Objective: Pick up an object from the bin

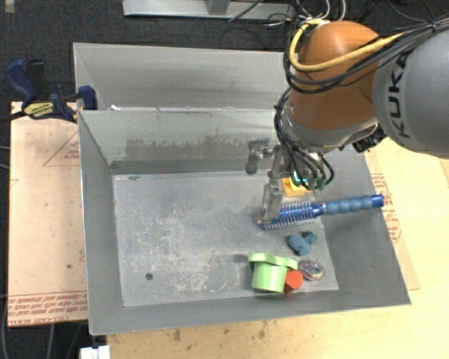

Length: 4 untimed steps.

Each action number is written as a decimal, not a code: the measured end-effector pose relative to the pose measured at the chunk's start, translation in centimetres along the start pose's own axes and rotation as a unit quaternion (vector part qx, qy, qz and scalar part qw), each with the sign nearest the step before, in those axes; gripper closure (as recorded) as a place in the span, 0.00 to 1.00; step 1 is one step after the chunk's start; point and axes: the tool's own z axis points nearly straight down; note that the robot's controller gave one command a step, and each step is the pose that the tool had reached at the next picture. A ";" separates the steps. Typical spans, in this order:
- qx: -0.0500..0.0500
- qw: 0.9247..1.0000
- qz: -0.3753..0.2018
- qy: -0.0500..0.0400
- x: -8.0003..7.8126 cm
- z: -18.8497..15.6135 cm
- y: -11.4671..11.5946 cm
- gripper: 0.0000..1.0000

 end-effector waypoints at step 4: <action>0.001 0.999 -0.037 -0.007 1.3 3.3 -9.5 1.00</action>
Offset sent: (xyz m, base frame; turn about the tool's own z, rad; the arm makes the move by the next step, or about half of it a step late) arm 0.0039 -0.0743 -0.0892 -0.1937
